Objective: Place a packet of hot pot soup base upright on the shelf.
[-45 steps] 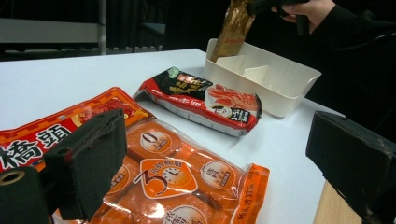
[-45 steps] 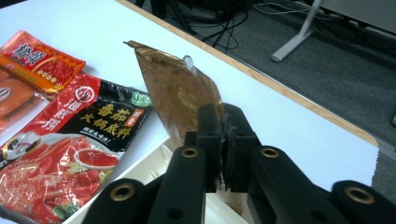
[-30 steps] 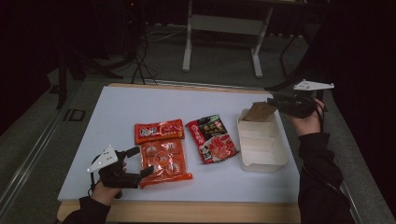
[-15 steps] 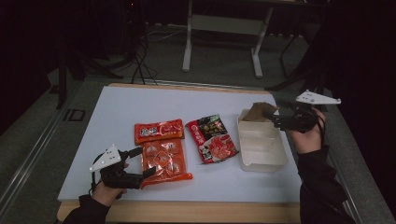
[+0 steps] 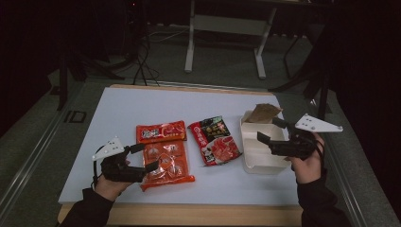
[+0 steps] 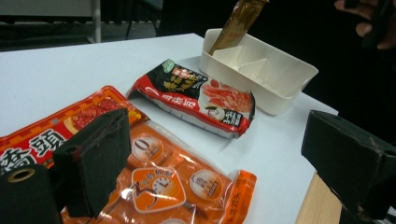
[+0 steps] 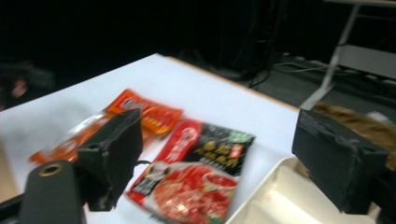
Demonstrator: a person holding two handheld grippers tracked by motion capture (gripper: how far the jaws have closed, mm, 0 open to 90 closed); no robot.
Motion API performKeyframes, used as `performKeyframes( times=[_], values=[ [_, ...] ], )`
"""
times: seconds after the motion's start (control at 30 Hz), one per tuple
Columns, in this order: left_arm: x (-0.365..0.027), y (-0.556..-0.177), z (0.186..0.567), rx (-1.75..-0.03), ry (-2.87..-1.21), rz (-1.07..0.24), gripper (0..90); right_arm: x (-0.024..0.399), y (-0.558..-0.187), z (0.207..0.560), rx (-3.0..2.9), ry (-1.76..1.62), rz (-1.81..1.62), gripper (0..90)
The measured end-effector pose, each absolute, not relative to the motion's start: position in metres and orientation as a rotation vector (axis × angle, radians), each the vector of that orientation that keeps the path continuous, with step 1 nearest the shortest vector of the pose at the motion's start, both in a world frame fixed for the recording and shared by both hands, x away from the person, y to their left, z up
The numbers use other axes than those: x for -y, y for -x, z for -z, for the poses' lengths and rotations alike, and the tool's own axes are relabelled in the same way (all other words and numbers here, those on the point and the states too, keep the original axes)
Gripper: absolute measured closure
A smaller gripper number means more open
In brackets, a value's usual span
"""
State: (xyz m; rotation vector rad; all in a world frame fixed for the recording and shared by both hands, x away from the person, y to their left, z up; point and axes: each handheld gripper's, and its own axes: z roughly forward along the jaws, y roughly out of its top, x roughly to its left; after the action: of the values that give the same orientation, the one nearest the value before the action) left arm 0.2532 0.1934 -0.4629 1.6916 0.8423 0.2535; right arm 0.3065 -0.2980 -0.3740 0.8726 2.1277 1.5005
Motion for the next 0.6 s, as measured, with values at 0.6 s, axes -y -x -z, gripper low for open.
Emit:
performKeyframes(
  times=[0.6],
  values=[
    [-0.162,-0.282,0.446,-0.863,-1.785,-0.302,8.9,0.276,-0.249,0.390,-2.159,-0.797,-1.528,15.2]
  ],
)
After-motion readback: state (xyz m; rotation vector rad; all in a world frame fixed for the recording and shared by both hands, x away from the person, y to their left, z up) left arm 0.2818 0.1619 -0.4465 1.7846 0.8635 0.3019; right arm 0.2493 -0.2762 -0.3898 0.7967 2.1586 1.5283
